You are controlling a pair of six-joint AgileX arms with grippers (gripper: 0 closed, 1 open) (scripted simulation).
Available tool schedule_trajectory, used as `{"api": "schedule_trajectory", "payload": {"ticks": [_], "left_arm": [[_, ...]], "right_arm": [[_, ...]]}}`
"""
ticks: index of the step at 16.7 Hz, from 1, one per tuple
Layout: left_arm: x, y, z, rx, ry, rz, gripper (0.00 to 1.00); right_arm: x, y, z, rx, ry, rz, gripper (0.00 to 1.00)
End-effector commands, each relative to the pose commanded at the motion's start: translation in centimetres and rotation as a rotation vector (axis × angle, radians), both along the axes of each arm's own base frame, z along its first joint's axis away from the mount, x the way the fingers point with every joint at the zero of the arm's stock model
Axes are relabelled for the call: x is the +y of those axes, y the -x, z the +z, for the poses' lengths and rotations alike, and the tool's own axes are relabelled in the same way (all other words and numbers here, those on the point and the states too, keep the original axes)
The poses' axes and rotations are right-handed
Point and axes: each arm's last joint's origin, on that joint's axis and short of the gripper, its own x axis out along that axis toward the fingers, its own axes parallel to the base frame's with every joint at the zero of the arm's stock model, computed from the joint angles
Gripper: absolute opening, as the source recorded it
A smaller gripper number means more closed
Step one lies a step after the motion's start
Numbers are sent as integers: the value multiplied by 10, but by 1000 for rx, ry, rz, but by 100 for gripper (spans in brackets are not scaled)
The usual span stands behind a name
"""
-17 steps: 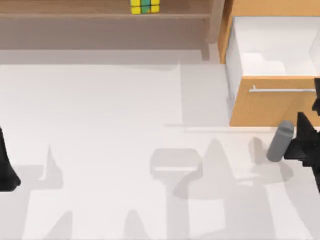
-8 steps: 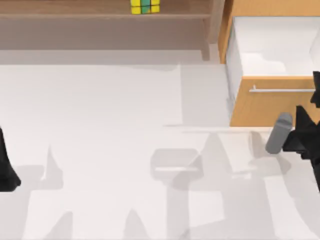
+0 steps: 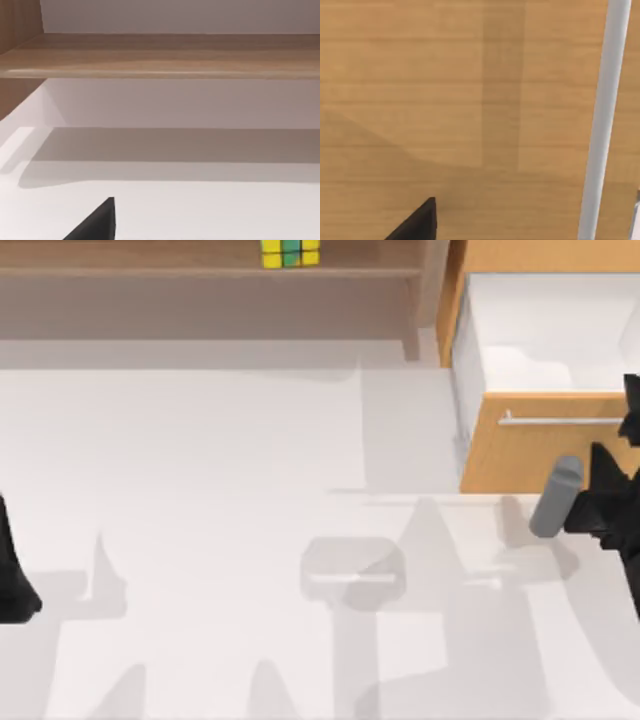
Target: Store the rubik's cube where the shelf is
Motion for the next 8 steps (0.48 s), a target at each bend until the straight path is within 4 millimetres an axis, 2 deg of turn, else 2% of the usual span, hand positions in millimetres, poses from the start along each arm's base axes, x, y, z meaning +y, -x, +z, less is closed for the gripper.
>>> {"api": "schedule_trajectory", "payload": {"ticks": [8], "left_arm": [[0, 0, 0, 0, 0, 0, 100]], "right_arm": [[0, 0, 0, 0, 0, 0, 32]]}}
